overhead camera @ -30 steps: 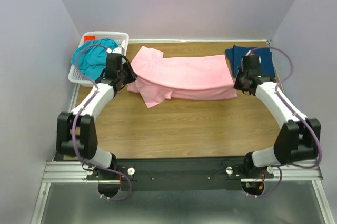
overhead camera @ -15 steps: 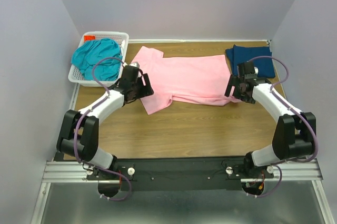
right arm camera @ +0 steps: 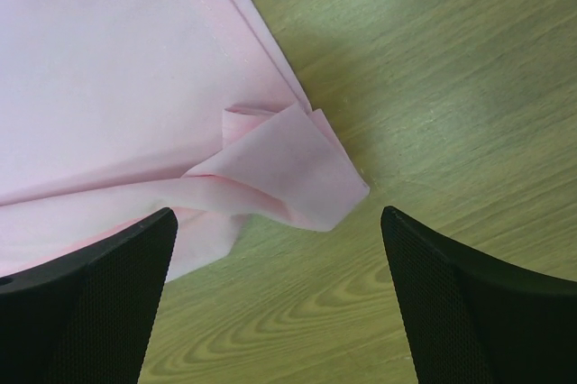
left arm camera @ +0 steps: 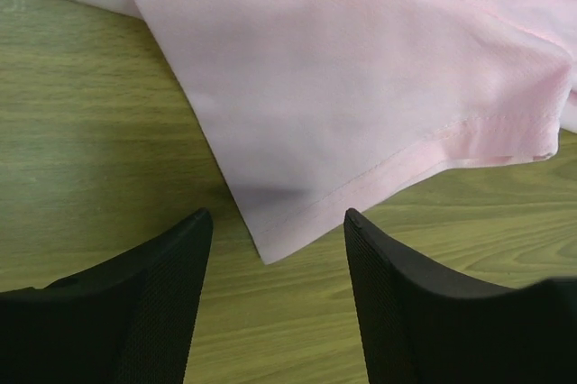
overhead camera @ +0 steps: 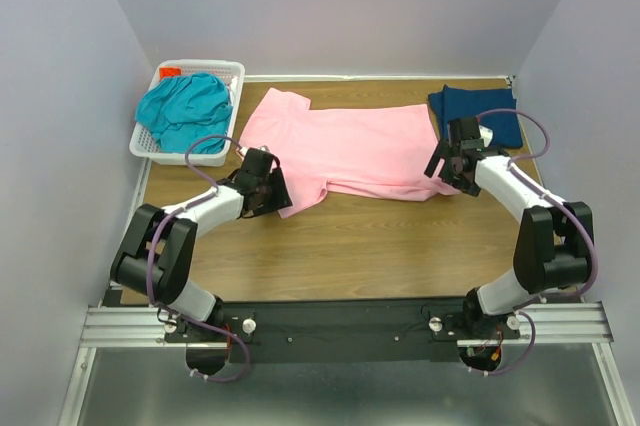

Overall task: Fold and stack the t-shirts
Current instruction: Flatten the tshirt out

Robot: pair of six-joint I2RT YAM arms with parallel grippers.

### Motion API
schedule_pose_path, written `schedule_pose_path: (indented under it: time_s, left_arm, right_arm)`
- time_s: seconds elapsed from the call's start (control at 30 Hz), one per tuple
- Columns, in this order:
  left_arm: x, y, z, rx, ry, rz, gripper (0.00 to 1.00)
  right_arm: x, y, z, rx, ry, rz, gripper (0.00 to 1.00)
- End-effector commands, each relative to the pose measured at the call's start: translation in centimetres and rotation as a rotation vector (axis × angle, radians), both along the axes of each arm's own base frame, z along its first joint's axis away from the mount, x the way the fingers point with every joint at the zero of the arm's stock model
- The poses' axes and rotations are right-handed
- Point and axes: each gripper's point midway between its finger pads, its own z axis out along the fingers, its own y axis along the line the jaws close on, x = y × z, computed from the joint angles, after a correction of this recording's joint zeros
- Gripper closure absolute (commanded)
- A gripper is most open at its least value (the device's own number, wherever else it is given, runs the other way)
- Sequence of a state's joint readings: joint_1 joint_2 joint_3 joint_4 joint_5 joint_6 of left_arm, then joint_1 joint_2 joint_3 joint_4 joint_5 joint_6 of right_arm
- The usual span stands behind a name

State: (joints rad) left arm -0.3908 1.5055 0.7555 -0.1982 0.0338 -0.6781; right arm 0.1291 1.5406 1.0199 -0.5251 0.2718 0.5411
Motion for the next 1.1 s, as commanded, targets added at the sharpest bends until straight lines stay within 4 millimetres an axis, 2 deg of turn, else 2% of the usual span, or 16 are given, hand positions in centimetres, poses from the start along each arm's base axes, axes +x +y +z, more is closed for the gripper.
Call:
schedule_pose_path:
  time_s: [0.0, 0.07, 0.1, 0.13, 0.17, 0.27, 0.43, 0.5, 0.53, 0.57, 0.6, 0.67, 0.8, 0.87, 0.97, 1.07]
  left_arm:
    - [0.3, -0.5, -1.4, 0.018, 0.021, 0.006, 0.41]
    - [0.1, -0.8, -1.9, 0.027, 0.033, -0.014, 0.55]
    - [0.0, -0.9, -2.3, 0.037, 0.039, -0.023, 0.66]
    - [-0.1, -1.0, -2.5, 0.041, 0.042, -0.033, 0.96]
    - [-0.2, -1.0, -2.6, 0.046, 0.045, -0.037, 1.0]
    - [0.1, -0.5, -2.4, 0.065, 0.025, -0.014, 1.0]
    - [0.8, 0.0, 0.6, 0.074, -0.057, -0.002, 1.0]
    - [0.4, 0.1, 1.1, 0.066, -0.064, 0.001, 1.0]
    - [0.4, 0.1, 1.9, 0.05, -0.082, 0.007, 1.0]
    - [0.1, 0.1, 2.0, 0.043, -0.079, 0.014, 1.0]
    - [-0.3, 0.2, 2.3, 0.035, -0.077, 0.018, 1.0]
    - [-1.0, 0.4, 2.3, 0.022, -0.07, 0.029, 1.0]
    - [-2.0, 0.9, 3.7, -0.002, -0.1, 0.053, 1.0]
    - [-2.7, 1.3, 4.5, -0.011, -0.116, 0.062, 1.0]
    - [-3.7, 1.7, 5.5, -0.03, -0.13, 0.076, 1.0]
    - [-5.5, 2.1, 5.4, -0.052, -0.095, 0.102, 1.0]
  right_arm:
    - [0.5, -0.5, -1.1, 0.018, -0.036, -0.072, 0.0]
    - [0.6, -0.7, -1.4, 0.032, -0.043, -0.083, 0.0]
    - [0.6, -0.7, -1.5, 0.04, -0.043, -0.088, 0.0]
    - [0.5, -1.0, -1.7, 0.048, -0.043, -0.097, 0.0]
    - [0.4, -1.2, -1.8, 0.051, -0.041, -0.103, 0.0]
    - [0.4, -2.0, -2.1, 0.095, -0.055, -0.135, 0.0]
    - [0.7, -1.2, -2.2, 0.186, -0.077, -0.107, 0.05]
    - [0.9, -1.0, -2.2, 0.201, -0.084, -0.104, 0.1]
    - [1.0, -0.5, -2.4, 0.227, -0.081, -0.09, 0.14]
    - [1.2, -0.2, -2.4, 0.239, -0.082, -0.082, 0.19]
    - [1.2, 0.3, -2.4, 0.262, -0.079, -0.075, 0.3]
    - [1.2, 0.5, -2.3, 0.275, -0.081, -0.072, 0.39]
    - [0.5, 1.2, -1.4, 0.311, -0.101, -0.046, 0.76]
    - [-0.2, 1.2, -0.5, 0.306, -0.128, -0.039, 0.86]
    - [-1.4, 1.1, 0.0, 0.306, -0.141, -0.036, 0.88]
    - [-3.4, 1.3, 0.4, 0.31, -0.134, -0.019, 0.94]
